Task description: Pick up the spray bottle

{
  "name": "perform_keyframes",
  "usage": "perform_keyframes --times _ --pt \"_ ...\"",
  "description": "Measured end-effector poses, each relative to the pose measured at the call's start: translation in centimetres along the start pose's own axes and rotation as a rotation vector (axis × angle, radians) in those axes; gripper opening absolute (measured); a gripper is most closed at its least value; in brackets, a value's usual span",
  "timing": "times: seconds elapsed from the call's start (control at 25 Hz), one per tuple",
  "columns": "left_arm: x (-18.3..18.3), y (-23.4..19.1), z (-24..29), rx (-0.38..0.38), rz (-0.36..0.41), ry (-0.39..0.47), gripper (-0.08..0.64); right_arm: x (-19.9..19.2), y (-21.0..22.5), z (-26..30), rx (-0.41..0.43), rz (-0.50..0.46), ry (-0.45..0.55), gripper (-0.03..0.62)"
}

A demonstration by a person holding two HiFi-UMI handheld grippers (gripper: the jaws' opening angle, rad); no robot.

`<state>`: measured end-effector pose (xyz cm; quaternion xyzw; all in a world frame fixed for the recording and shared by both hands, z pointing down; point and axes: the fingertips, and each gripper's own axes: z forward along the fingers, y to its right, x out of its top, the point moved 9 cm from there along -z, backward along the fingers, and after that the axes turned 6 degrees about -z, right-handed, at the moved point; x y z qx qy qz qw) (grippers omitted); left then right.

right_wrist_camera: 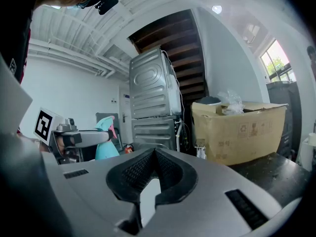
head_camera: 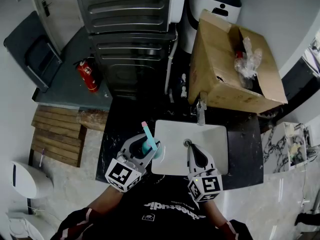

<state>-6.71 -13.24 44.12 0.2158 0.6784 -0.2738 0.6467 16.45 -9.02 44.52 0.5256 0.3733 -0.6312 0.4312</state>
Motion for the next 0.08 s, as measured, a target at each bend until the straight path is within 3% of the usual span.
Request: perform_keyframes --times 0.08 --pt "-0.04 0.01 -0.03 0.0 -0.002 0.0 0.156 -0.06 -0.04 -0.05 0.0 0.0 -0.002 0.037"
